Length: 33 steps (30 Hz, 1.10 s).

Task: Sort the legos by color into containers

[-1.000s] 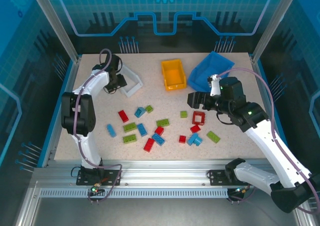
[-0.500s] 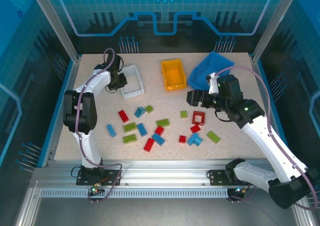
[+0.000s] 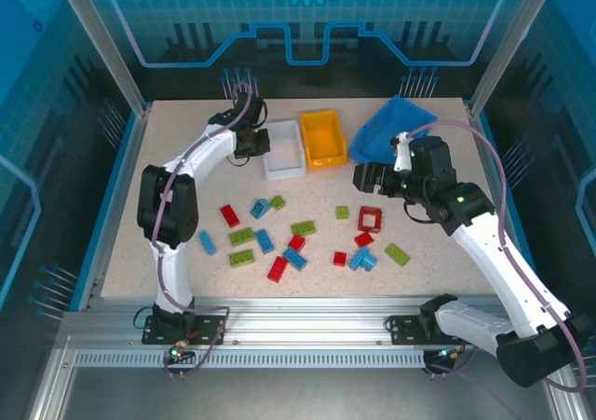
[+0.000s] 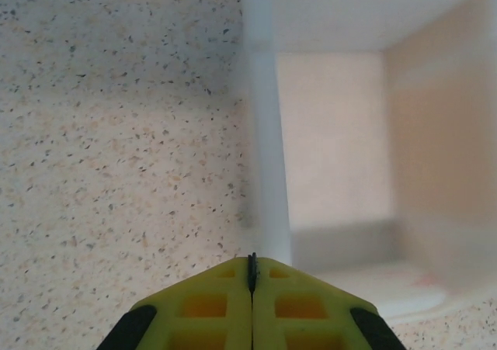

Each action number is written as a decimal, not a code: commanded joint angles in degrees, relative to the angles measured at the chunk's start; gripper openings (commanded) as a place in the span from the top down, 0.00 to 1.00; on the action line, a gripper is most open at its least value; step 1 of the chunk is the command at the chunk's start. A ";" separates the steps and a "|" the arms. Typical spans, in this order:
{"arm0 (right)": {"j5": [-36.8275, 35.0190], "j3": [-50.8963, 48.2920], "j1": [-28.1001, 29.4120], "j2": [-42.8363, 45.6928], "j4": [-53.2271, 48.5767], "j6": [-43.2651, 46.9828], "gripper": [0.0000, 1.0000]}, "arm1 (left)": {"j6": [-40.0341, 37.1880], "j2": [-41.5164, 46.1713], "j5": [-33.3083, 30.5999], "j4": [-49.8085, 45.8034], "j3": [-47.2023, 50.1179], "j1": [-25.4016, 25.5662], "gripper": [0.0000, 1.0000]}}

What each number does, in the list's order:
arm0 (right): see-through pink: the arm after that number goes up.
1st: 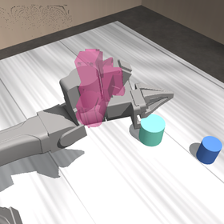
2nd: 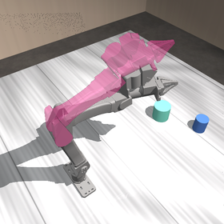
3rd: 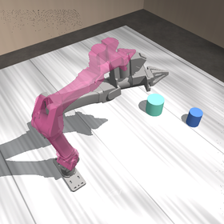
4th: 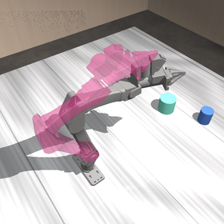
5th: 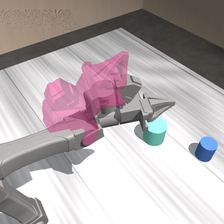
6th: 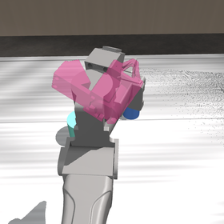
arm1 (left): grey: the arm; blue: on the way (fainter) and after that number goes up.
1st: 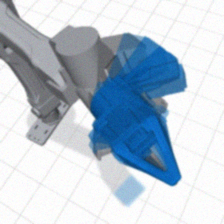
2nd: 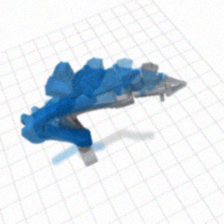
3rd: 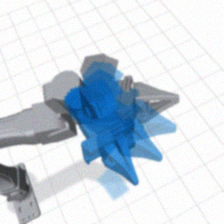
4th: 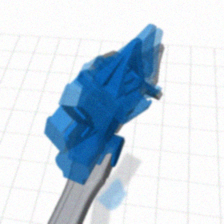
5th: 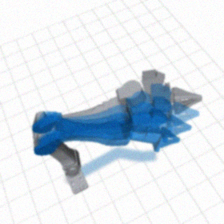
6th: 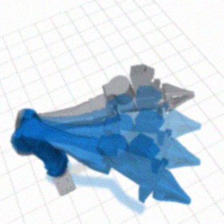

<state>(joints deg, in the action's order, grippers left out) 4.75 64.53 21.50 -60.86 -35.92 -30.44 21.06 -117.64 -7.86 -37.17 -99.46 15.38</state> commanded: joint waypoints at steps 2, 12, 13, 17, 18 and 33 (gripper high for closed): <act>-0.01 0.77 -1.08 1.15 0.41 0.15 0.12 | 2.60 -3.40 -1.79 -1.99 -3.93 0.09 1.00; -0.07 0.12 -1.82 1.28 0.50 0.50 0.11 | 4.53 3.50 -7.80 -1.60 -2.44 2.08 0.92; -0.18 -0.14 -1.97 1.22 0.63 0.67 0.11 | 5.25 5.48 -8.64 -1.88 -2.18 2.90 0.85; 0.66 -1.24 -3.36 0.02 1.52 0.99 0.11 | 8.95 8.80 -8.10 -4.07 -3.57 6.88 0.57; 1.09 -1.55 -3.80 -0.34 2.08 1.04 0.11 | 9.70 8.18 -7.32 -4.67 -4.35 7.73 0.54; 4.80 1.84 -8.94 -4.60 2.39 2.40 0.10 | 12.87 -13.66 -2.83 -7.84 -26.53 11.44 0.22</act>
<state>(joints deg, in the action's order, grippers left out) 7.94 64.60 13.69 -65.12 -34.22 -29.12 33.52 -129.34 -12.56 -43.57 -121.71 26.59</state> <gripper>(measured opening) 0.897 0.775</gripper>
